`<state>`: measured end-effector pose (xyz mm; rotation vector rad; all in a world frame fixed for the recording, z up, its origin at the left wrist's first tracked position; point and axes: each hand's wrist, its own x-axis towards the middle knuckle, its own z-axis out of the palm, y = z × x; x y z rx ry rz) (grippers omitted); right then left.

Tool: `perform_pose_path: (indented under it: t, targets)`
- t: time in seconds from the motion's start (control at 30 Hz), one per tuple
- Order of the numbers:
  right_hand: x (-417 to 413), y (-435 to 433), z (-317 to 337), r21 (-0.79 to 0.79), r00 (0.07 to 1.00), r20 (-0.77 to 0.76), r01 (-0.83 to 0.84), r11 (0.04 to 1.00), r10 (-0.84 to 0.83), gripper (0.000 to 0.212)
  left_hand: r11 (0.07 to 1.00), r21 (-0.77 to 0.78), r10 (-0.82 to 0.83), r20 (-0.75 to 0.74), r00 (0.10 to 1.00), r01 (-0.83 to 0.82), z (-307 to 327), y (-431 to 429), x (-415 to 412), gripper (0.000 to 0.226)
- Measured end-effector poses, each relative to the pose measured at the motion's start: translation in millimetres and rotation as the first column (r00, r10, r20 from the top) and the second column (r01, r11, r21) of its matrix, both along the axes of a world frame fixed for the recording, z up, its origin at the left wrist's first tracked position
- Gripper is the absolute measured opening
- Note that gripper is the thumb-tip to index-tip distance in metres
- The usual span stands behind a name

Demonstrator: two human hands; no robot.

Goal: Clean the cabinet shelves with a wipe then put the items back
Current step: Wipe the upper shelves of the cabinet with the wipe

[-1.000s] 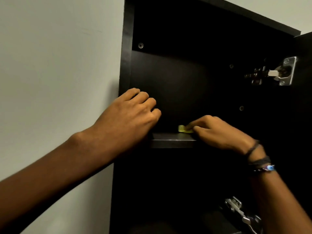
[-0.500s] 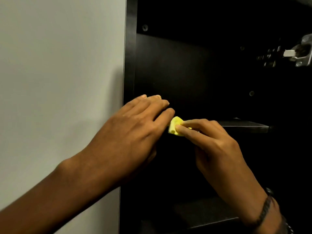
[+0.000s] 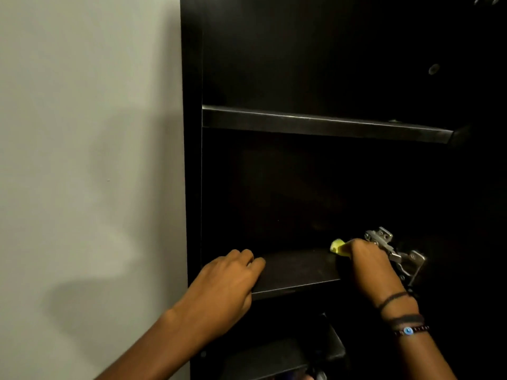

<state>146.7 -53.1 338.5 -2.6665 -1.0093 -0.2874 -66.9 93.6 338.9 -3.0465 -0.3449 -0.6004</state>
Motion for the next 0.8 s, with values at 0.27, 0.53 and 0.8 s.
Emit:
perform_pose_path:
  t: [0.27, 0.53, 0.8]
  targets:
    - [-63.9, 41.7, -5.1, 0.086, 0.951, -0.007, -0.308, 0.948, 0.310, 0.036, 0.997, -0.017, 0.073, 0.128, 0.989, -0.071, -30.8, 1.2, 3.9, 0.036]
    - [-100.1, 4.5, -34.9, 0.231, 0.914, 0.124, -0.405, 0.884, 0.386, 0.021, 0.976, -0.218, 0.104, 0.348, 0.932, -0.027, -57.1, -30.5, -28.7, 0.060]
    - [-145.9, -7.2, -104.5, 0.570, 0.695, -0.192, -0.495, 0.655, 0.693, 0.019, 0.727, -0.685, 0.492, 0.472, 0.732, -0.047, -138.1, -79.2, -77.0, 0.041]
